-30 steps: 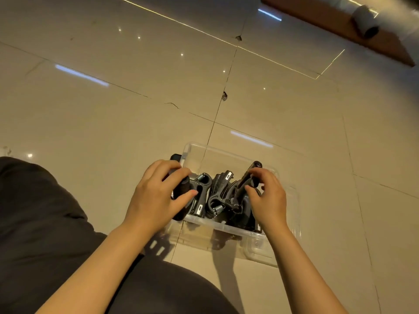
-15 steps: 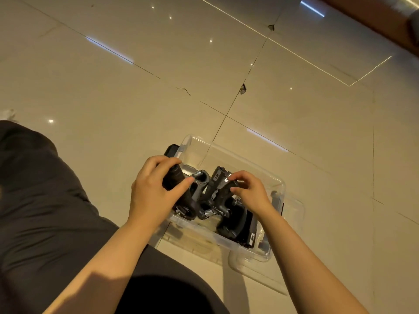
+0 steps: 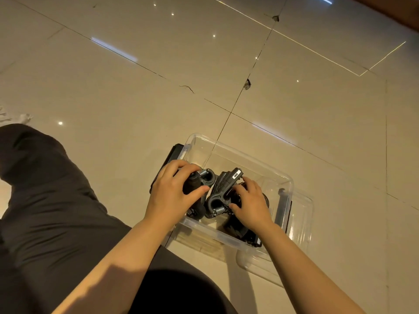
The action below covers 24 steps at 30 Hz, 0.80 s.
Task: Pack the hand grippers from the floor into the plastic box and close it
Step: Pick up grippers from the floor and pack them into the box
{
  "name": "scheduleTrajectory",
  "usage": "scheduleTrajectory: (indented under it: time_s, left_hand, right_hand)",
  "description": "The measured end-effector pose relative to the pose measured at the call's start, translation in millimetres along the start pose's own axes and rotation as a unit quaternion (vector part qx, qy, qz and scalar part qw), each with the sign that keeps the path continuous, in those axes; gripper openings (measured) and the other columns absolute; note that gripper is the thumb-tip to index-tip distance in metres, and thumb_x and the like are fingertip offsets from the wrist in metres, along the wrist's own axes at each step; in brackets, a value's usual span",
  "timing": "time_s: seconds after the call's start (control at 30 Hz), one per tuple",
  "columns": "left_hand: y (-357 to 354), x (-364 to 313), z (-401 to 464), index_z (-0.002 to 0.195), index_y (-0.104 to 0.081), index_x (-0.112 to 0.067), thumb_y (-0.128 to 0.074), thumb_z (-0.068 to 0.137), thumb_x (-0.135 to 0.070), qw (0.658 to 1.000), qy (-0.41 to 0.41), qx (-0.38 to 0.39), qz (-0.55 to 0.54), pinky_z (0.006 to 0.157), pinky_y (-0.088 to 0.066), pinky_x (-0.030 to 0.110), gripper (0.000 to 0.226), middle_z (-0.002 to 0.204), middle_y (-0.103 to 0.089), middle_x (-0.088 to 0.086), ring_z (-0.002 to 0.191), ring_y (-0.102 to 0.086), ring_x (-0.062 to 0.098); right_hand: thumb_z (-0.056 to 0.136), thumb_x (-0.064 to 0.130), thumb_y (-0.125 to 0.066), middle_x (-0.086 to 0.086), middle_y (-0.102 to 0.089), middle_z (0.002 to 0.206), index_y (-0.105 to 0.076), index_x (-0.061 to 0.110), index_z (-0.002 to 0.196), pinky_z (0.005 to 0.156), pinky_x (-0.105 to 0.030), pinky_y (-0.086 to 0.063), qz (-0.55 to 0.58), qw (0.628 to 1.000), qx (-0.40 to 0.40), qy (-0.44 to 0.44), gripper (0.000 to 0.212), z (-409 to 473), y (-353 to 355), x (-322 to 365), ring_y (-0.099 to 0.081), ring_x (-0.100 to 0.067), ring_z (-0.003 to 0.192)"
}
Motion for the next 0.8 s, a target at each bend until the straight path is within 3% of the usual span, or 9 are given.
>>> scheduleTrajectory:
  time_s: [0.13,0.23,0.3,0.43,0.5,0.67,0.73,0.8]
  left_hand:
    - [7,-1,-1,0.106,-0.063,-0.022,-0.069,0.072,-0.046,0.999,0.008,-0.012,-0.039,0.08,-0.052,0.034,0.042,0.106,-0.053,-0.006,0.097,-0.054,0.013]
    - [13,-8,-2,0.103,-0.063,-0.019,-0.063,0.075,-0.05,0.997,-0.008,-0.03,-0.076,0.08,-0.051,0.03,0.042,0.106,-0.053,-0.005,0.097,-0.054,0.011]
    - [14,-14,-4,0.101,-0.061,-0.018,-0.063,0.075,-0.048,0.996,-0.03,-0.034,-0.082,0.081,-0.051,0.032,0.039,0.106,-0.052,-0.005,0.098,-0.054,0.013]
    - [16,-26,-8,0.102,-0.058,-0.02,-0.065,0.077,-0.043,0.992,-0.09,-0.059,-0.064,0.087,-0.046,0.03,0.034,0.107,-0.049,-0.006,0.102,-0.052,0.016]
    - [16,-26,-8,0.104,-0.056,-0.025,-0.063,0.079,-0.043,0.991,-0.092,-0.044,-0.085,0.088,-0.045,0.029,0.032,0.109,-0.048,-0.006,0.103,-0.051,0.015]
    - [11,-26,-13,0.113,-0.055,-0.029,-0.056,0.08,-0.058,0.991,-0.114,0.039,-0.06,0.093,-0.041,0.021,0.043,0.121,-0.048,-0.003,0.115,-0.045,0.013]
    - [19,-8,-9,0.123,-0.052,-0.032,-0.051,0.076,-0.065,0.996,-0.035,0.04,-0.066,0.094,-0.029,0.014,0.057,0.126,-0.042,-0.01,0.12,-0.036,0.006]
    - [29,15,-6,0.13,-0.047,-0.031,-0.052,0.075,-0.065,0.996,0.052,0.011,-0.066,0.092,-0.023,0.012,0.065,0.127,-0.038,-0.015,0.118,-0.032,0.001]
  right_hand:
    - [0.086,0.041,-0.061,0.006,-0.042,0.14,-0.047,0.03,0.132,0.108,-0.034,-0.035,0.187,0.979,-0.029,0.079,0.049,-24,20,45,-0.036,-0.011,0.13]
    - [0.083,0.048,-0.061,0.014,-0.042,0.138,-0.05,0.037,0.128,0.106,-0.019,-0.025,0.266,0.953,-0.027,0.143,0.048,-38,34,76,-0.03,-0.002,0.132]
    - [0.082,0.037,-0.068,0.013,-0.043,0.132,-0.054,0.037,0.124,0.102,-0.014,-0.024,0.288,0.946,-0.036,0.145,0.044,-38,42,81,-0.032,-0.002,0.128]
    - [0.082,0.019,-0.071,0.009,-0.055,0.112,-0.061,0.033,0.11,0.093,-0.021,-0.042,0.334,0.929,-0.014,0.16,0.033,-35,50,86,-0.051,-0.002,0.107]
    - [0.083,0.014,-0.07,0.01,-0.057,0.109,-0.061,0.031,0.11,0.091,-0.021,-0.044,0.352,0.919,0.015,0.18,0.033,-35,50,89,-0.054,-0.002,0.104]
    - [0.086,0.018,-0.067,0.02,-0.056,0.111,-0.059,0.026,0.118,0.09,-0.012,-0.038,0.235,0.95,0.052,0.199,0.034,-29,50,89,-0.051,0.008,0.102]
    - [0.083,0.016,-0.068,0.013,-0.062,0.111,-0.061,0.025,0.113,0.09,-0.024,-0.044,0.11,0.966,0.004,0.236,0.032,-19,57,89,-0.055,-0.004,0.103]
    - [0.076,0.009,-0.071,0.007,-0.067,0.103,-0.063,0.023,0.105,0.083,-0.037,-0.049,-0.02,0.952,-0.047,0.301,0.033,-8,59,94,-0.06,-0.019,0.098]
Point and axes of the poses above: each hand's wrist, its own z-axis towards the middle knuckle, its own y-axis out of the back of the hand, x = y × z, the point moved 7 cm from there along z, towards the middle knuckle
